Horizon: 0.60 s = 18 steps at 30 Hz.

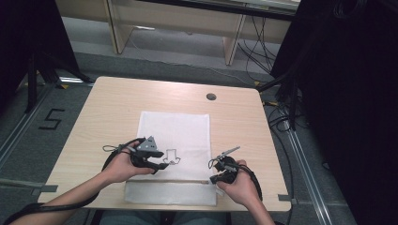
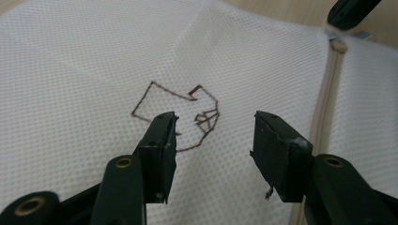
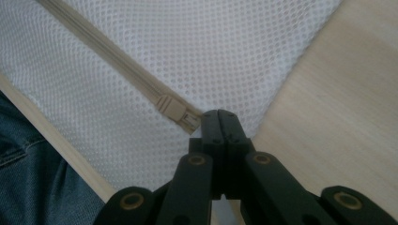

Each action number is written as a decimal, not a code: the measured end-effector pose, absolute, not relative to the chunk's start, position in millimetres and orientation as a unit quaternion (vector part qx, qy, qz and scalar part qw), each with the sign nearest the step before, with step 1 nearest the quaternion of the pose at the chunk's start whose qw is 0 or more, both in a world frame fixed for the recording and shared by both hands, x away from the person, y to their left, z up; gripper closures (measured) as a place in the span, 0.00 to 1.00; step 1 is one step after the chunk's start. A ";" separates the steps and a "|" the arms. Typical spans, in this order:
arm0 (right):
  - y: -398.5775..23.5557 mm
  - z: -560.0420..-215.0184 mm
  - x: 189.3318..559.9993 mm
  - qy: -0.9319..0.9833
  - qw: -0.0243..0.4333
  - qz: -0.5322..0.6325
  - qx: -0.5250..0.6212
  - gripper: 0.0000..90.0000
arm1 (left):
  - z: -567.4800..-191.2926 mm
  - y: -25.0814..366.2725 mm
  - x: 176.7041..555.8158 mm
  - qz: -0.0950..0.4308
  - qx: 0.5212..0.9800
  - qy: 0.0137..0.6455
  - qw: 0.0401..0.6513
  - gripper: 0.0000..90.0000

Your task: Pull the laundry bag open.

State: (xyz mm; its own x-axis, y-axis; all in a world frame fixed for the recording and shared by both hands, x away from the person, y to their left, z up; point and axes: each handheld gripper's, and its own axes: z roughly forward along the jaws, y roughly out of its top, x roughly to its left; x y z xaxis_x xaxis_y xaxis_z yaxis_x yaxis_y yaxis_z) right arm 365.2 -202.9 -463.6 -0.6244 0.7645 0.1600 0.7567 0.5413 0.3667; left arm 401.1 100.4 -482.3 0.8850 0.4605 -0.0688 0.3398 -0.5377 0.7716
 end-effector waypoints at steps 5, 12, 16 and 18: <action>-199.4 -470.3 366.4 0.886 0.006 0.198 0.419 1.00 | -481.9 85.4 395.9 0.064 0.881 0.207 0.422 0.56; -195.0 -476.7 368.8 0.890 0.004 0.187 0.417 1.00 | -481.6 82.8 393.5 0.071 0.886 0.191 0.417 0.56; -194.2 -479.2 370.6 0.886 -0.002 0.184 0.426 1.00 | -481.9 80.6 393.1 0.069 0.886 0.191 0.418 0.57; -193.7 -479.2 371.2 0.884 -0.003 0.185 0.430 1.00 | -482.4 79.1 393.1 0.069 0.887 0.184 0.418 0.57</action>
